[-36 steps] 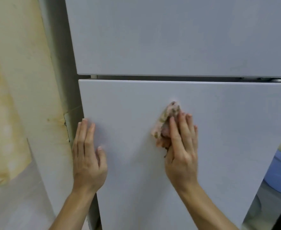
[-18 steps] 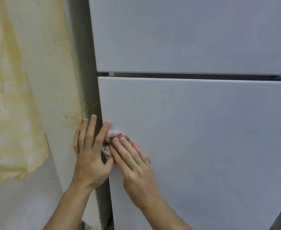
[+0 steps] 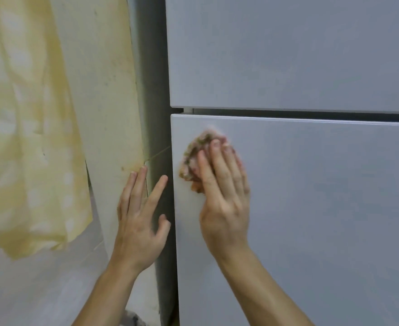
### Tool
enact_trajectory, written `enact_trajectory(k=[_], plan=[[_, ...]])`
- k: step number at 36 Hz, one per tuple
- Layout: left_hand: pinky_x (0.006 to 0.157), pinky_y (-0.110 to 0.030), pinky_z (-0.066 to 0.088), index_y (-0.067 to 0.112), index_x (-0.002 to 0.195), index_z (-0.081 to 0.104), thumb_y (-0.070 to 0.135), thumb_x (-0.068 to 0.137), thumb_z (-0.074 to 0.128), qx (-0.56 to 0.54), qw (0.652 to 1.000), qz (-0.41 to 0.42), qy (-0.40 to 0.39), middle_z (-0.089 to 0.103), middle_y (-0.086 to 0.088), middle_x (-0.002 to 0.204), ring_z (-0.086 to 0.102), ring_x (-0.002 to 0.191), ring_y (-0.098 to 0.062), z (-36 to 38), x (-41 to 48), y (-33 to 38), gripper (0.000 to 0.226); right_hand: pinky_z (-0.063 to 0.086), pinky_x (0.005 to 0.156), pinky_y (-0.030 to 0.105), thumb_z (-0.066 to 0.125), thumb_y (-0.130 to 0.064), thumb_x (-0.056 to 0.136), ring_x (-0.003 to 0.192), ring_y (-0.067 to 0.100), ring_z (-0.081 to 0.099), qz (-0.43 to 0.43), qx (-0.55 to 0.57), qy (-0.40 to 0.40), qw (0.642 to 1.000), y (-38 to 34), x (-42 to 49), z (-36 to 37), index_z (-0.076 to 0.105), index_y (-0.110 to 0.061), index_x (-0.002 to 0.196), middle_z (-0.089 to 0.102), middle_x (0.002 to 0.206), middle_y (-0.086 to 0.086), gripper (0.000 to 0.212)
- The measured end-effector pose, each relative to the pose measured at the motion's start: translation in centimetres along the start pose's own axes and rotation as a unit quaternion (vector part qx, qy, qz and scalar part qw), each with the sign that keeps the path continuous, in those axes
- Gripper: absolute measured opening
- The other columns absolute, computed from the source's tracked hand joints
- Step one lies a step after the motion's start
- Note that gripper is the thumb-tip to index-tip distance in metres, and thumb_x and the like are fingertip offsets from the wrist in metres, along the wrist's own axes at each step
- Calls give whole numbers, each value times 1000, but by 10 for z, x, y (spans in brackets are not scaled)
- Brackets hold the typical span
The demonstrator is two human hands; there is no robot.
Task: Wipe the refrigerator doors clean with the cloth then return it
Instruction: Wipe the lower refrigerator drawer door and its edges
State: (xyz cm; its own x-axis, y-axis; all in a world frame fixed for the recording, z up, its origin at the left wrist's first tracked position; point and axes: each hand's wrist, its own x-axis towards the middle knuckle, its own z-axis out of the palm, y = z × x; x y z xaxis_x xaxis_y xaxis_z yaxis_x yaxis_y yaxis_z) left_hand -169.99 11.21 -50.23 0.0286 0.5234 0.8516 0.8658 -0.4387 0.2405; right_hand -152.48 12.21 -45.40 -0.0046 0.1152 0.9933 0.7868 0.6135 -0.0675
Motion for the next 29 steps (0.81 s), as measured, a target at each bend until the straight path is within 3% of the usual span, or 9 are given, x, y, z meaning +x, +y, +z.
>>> enact_trajectory(k=[4, 7, 9, 13, 17, 21, 23, 26, 29], plan=[[131, -47, 16, 17, 162, 37, 3, 84, 52, -17, 1000, -23, 13, 21, -4, 174, 12, 163, -25, -1, 3, 7, 80, 32, 126, 41, 57, 2, 104, 152, 21, 40, -85, 50, -110, 989, -2, -22, 2, 64, -8, 142, 51, 157, 7, 40], [132, -37, 15, 11, 157, 45, 4, 92, 45, -33, 998, -43, 33, 29, -8, 171, 18, 161, -25, -1, 5, 19, 65, 35, 124, 36, 50, -6, 108, 149, 17, 45, -112, 97, -193, 970, -5, -34, -7, 70, -11, 135, 57, 152, 3, 34], [130, -27, 14, 7, 152, 50, 5, 95, 44, -49, 995, -66, 47, 35, -10, 167, 24, 159, -26, -3, 5, 31, 58, 37, 123, 35, 48, -8, 108, 146, 18, 49, -77, 143, -225, 961, -8, -30, -17, 73, -11, 131, 60, 149, 3, 34], [125, -28, 27, 0, 146, 52, 1, 93, 44, -84, 993, -62, 45, 50, -15, 153, 42, 145, -27, -13, 10, 66, 53, 45, 115, 44, 48, -1, 103, 143, 28, 53, 19, 213, -281, 935, -13, -8, -45, 66, -2, 137, 57, 152, 14, 39], [115, -10, 30, 5, 144, 55, -6, 92, 52, -126, 986, -106, 29, 49, -15, 142, 46, 134, -16, -27, 28, 96, 53, 42, 119, 40, 53, 6, 103, 144, 29, 49, 88, 223, -318, 917, 2, 11, -81, 55, -2, 147, 52, 155, 16, 46], [112, -19, 38, 4, 134, 61, -7, 93, 55, -120, 986, -113, -8, 52, -11, 134, 50, 127, -14, -40, 34, 118, 43, 46, 113, 41, 52, -5, 107, 138, 26, 56, 126, 216, -347, 904, 10, 19, -102, 56, -5, 148, 60, 148, 11, 41], [105, -12, 38, 7, 131, 64, -3, 94, 51, -153, 979, -125, -56, 54, -4, 130, 52, 119, -2, -45, 31, 132, 41, 48, 109, 38, 50, -8, 108, 130, 24, 60, 147, 216, -363, 894, 9, 18, -108, 57, -6, 147, 64, 142, 8, 39], [97, -8, 43, 22, 130, 64, 10, 94, 44, -212, 936, -248, -135, 57, 5, 129, 54, 115, 11, -49, 24, 148, 43, 48, 99, 26, 44, -17, 112, 115, 17, 63, 203, 208, -400, 869, 2, 14, -123, 55, -15, 148, 69, 132, 4, 38], [101, -32, 53, 31, 137, 54, 18, 105, 46, -237, 841, -420, -246, 62, 8, 129, 63, 117, -5, -50, 14, 157, 36, 56, 78, 37, 32, -32, 114, 86, 17, 69, 316, 181, -479, 799, -13, 11, -142, 54, -31, 142, 74, 106, 0, 35]])
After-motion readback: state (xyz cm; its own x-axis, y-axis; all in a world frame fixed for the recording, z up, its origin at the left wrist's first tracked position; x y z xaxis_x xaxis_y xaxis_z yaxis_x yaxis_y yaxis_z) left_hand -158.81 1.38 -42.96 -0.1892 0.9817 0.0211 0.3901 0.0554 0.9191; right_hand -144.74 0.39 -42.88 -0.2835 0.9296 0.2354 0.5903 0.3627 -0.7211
